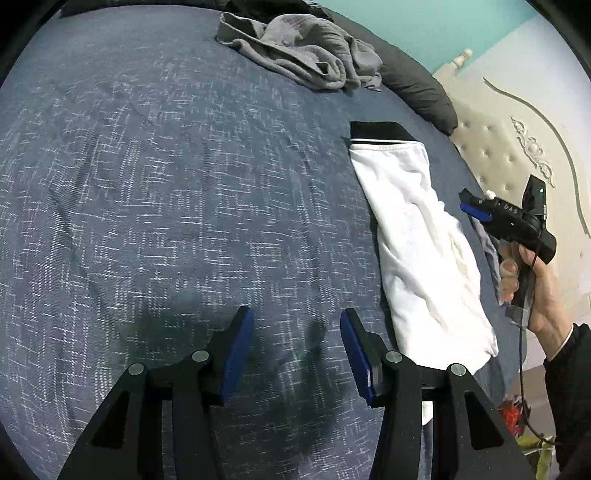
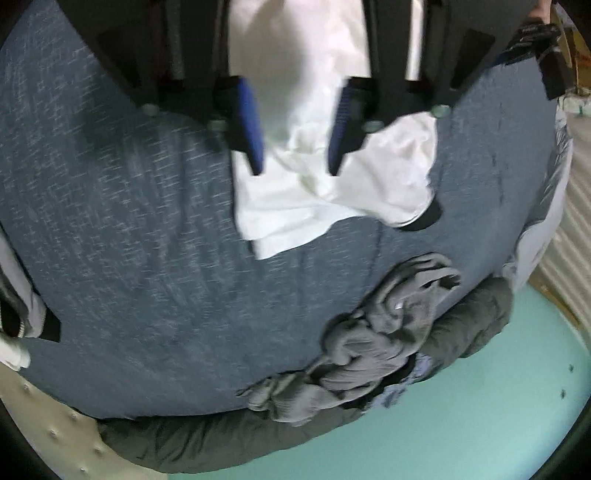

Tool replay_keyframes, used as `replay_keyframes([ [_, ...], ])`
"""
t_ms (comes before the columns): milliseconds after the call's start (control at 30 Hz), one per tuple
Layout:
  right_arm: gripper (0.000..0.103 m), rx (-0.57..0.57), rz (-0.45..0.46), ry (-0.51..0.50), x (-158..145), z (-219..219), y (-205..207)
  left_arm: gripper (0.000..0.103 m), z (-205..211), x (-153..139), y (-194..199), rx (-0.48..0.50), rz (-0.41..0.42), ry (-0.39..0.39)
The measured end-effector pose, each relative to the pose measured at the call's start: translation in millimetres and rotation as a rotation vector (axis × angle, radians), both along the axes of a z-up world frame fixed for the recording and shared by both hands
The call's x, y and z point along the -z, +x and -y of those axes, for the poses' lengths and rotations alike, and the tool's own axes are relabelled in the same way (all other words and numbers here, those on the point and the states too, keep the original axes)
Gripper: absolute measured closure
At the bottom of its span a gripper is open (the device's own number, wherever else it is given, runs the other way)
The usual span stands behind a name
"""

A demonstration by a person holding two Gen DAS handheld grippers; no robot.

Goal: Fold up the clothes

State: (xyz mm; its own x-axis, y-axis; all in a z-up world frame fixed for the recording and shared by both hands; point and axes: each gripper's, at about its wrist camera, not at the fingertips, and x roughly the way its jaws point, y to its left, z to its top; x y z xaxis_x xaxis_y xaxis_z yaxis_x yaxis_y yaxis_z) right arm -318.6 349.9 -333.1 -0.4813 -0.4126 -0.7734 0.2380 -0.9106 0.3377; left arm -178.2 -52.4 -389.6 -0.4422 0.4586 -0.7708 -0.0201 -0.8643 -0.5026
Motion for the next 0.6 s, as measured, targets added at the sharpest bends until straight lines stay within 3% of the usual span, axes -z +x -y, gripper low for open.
replay_keyframes([
  [133,0.064,-0.042,0.037,0.061,6.1,8.7,6.5,0.05,-5.7,0.9,2.0,0.017,0.004,-0.004],
  [300,0.066,-0.075,0.066,0.021,17.3,0.3,30.6,0.05,-11.6,-0.8,4.9,0.038,0.001,-0.006],
  [367,0.1,-0.12,0.065,0.046,21.2,1.7,39.1,0.05,-15.4,-1.5,5.8,0.049,0.0,-0.008],
  [467,0.101,-0.081,0.048,0.105,24.2,-6.9,40.8,0.05,-21.5,-1.4,7.9,0.065,0.0,-0.012],
  [600,0.101,0.029,0.049,0.104,24.3,-30.9,35.6,0.05,-28.1,0.7,8.9,0.077,0.006,-0.013],
])
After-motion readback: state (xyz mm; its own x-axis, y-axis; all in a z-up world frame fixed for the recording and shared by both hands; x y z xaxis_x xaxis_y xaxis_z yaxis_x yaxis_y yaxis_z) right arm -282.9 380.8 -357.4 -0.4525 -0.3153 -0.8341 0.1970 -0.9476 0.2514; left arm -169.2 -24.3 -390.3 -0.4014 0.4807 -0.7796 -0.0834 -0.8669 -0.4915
